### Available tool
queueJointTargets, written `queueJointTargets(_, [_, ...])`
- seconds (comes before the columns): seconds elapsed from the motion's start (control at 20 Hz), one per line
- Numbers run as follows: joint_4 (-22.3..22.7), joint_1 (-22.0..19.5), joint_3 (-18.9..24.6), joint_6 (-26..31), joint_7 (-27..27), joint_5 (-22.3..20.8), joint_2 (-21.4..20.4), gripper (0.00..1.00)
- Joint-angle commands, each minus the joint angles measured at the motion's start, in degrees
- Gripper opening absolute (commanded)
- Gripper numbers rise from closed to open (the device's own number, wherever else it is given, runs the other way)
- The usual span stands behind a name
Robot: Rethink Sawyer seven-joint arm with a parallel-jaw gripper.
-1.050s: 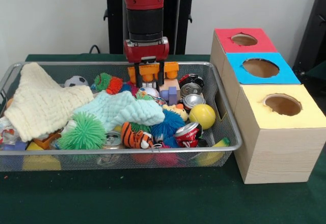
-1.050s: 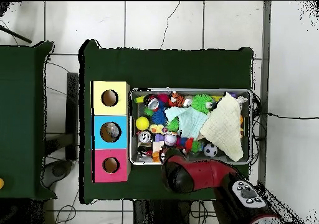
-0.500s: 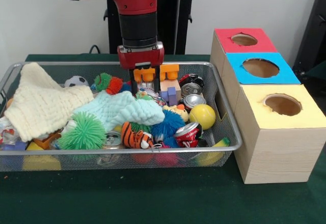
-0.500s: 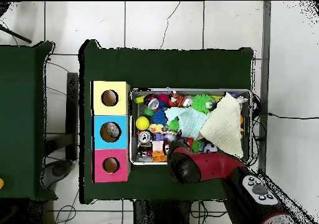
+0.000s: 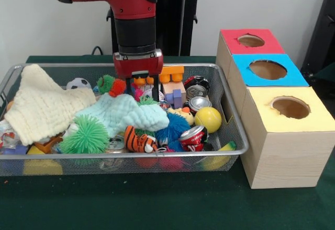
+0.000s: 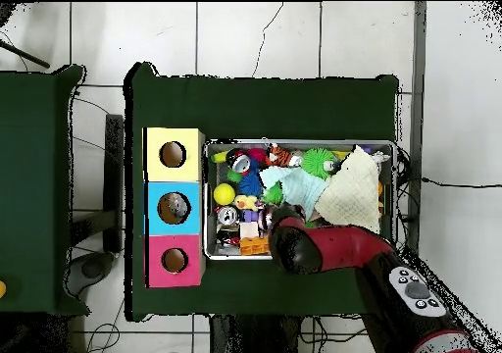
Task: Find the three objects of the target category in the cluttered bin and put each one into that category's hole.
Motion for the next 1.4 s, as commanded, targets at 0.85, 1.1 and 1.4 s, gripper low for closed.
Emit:
queueJointTargets(0.85, [-15.82, -3.87, 6.40, 13.00, -7.37, -4.86, -0.52, 1.00])
queueJointTargets(1.1, [-15.78, -5.17, 7.35, 11.33, -7.72, -6.50, 0.58, 1.00])
queueJointTargets(1.4, [-13.61, -3.92, 4.86, 6.01, -3.22, -9.60, 0.87, 1.00])
